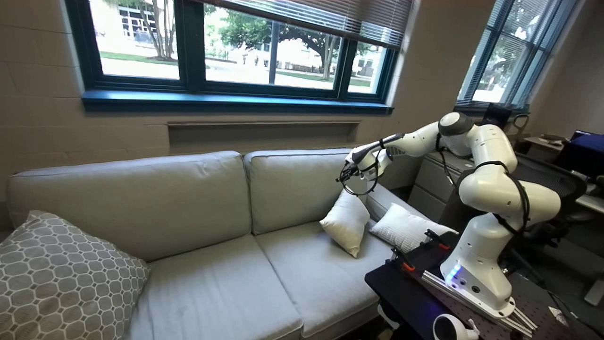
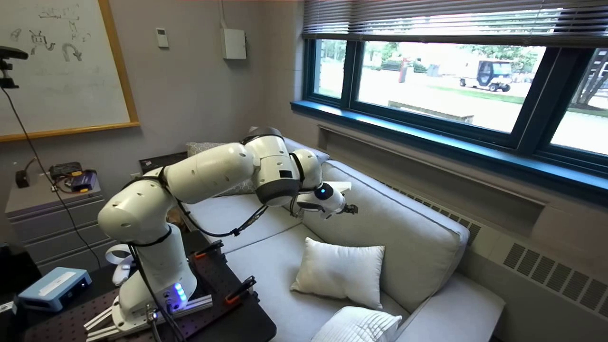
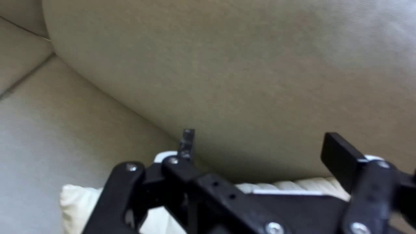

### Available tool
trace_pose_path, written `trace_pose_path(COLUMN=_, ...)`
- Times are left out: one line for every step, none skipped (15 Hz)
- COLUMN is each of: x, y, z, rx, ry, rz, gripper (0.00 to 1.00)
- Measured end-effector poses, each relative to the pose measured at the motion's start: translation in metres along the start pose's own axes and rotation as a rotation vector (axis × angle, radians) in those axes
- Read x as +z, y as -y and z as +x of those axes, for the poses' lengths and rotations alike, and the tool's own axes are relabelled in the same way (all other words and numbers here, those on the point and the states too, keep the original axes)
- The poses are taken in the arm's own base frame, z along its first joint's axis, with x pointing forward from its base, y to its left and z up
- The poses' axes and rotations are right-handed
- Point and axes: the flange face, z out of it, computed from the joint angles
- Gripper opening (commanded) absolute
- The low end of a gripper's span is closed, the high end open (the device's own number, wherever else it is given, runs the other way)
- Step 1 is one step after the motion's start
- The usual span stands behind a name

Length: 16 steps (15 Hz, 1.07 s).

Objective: Move the small pillows to the left arm of the sofa

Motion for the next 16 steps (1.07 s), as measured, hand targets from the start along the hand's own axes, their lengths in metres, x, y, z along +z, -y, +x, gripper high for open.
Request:
trace_pose_path(x=0.009, y=-0.014, z=-0.003, rx=0.037, ry=0.008, rz=-0.023, gripper=1.0)
trace_pose_path(x=0.019, y=-0.026, z=-0.004, rx=0.082, ry=0.009, rz=-0.042, gripper=1.0)
trace_pose_path(x=0.03, y=-0.04, z=-0.002, rx=0.13, ry=0.004, rz=-0.062, gripper=1.0)
trace_pose_path(x=0.041, y=-0.054, z=0.002, rx=0.179, ry=-0.004, rz=-0.081, gripper=1.0)
trace_pose_path(x=0.053, y=-0.07, z=0.007, rx=0.23, ry=-0.018, rz=-0.101, gripper=1.0)
trace_pose_path(x=0.064, y=-0.087, z=0.012, rx=0.281, ry=-0.036, rz=-0.117, gripper=1.0)
trace_pose_path(x=0.076, y=-0.103, z=0.018, rx=0.329, ry=-0.061, rz=-0.127, gripper=1.0)
trace_pose_path(x=0.087, y=-0.118, z=0.023, rx=0.376, ry=-0.09, rz=-0.129, gripper=1.0)
trace_pose_path(x=0.098, y=-0.132, z=0.029, rx=0.421, ry=-0.123, rz=-0.125, gripper=1.0)
trace_pose_path(x=0.108, y=-0.145, z=0.033, rx=0.462, ry=-0.16, rz=-0.122, gripper=1.0)
trace_pose_path(x=0.118, y=-0.157, z=0.036, rx=0.504, ry=-0.195, rz=-0.119, gripper=1.0)
trace_pose_path(x=0.126, y=-0.168, z=0.037, rx=0.546, ry=-0.227, rz=-0.111, gripper=1.0)
trace_pose_path(x=0.133, y=-0.178, z=0.038, rx=0.588, ry=-0.256, rz=-0.099, gripper=1.0)
trace_pose_path(x=0.14, y=-0.186, z=0.037, rx=0.631, ry=-0.281, rz=-0.083, gripper=1.0)
trace_pose_path(x=0.145, y=-0.193, z=0.036, rx=0.672, ry=-0.303, rz=-0.064, gripper=1.0)
trace_pose_path(x=0.149, y=-0.198, z=0.035, rx=0.713, ry=-0.323, rz=-0.043, gripper=1.0)
